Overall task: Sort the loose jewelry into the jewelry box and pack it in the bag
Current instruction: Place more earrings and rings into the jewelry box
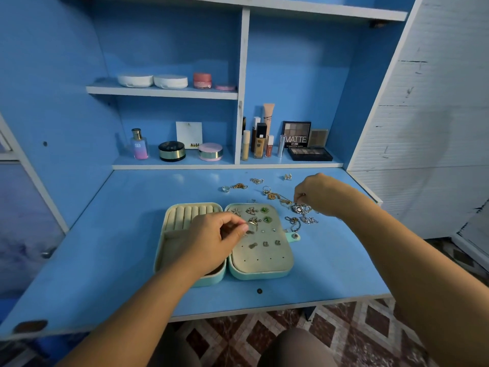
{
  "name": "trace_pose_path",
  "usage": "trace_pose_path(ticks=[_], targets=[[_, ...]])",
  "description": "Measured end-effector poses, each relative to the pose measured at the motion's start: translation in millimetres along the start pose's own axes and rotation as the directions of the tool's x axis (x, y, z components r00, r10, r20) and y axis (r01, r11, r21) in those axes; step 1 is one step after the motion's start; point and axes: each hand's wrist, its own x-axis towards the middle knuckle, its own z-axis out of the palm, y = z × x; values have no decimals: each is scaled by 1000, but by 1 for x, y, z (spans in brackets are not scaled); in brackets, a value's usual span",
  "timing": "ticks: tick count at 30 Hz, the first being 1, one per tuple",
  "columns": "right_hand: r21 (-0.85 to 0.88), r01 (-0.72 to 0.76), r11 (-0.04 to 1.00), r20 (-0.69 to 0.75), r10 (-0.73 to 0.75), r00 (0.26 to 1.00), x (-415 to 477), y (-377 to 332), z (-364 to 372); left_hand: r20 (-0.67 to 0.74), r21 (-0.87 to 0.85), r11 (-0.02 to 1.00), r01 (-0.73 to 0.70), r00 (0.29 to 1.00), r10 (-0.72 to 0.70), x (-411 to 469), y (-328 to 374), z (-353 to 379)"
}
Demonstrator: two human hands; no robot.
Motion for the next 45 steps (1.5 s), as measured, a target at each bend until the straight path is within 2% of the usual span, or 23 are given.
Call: trace_pose_path(ticks=[3,5,11,16,21,24,26,33,36,38,41,43,45], targets=[[89,15,996,-39,-11,999,-6,0,-4,-9,-8,1000,0,1000,0,0,2,0],[222,38,974,-106,-15,994,-11,-4,-8,-13,-13,1000,6,1000,-7,1,2,-2],[512,196,837,-320,-26,947,-38,-37,-11,-97,25,999,34,995,-31,3,10,-16],[617,271,738,-360,-41,932,-52,-68,-5,-168,16,999,36,985,-33,-1,2,-36],[605,397,690,-530,-22,848,-59,-101,18,-172,95,994,-51,983,66,-22,-2,-56],[598,432,675,-630,63,774,-58,-121,45,-129,192,978,-85,985,111,-34,-9,-67],[614,422,667,-650,125,749,-57,-133,60,-84,246,965,-90,990,114,-40,-14,-73],[688,380,618,-590,172,789,-58,-144,73,96,429,899,-83,994,46,-46,-20,-79],[682,363,634,-577,163,800,-58,-144,74,132,496,865,-78,991,14,-40,-23,-79],[669,368,645,-574,134,808,-58,-144,74,92,503,861,-81,995,40,-39,-26,-79],[643,360,676,-560,94,823,-58,-144,71,-47,439,898,-35,997,63,-40,-36,-85],[601,352,717,-541,41,840,-58,-146,67,-129,424,905,40,992,16,-39,-48,-92],[543,355,760,-530,-18,848,-58,-151,64,-151,450,885,122,987,-60,-39,-63,-98]])
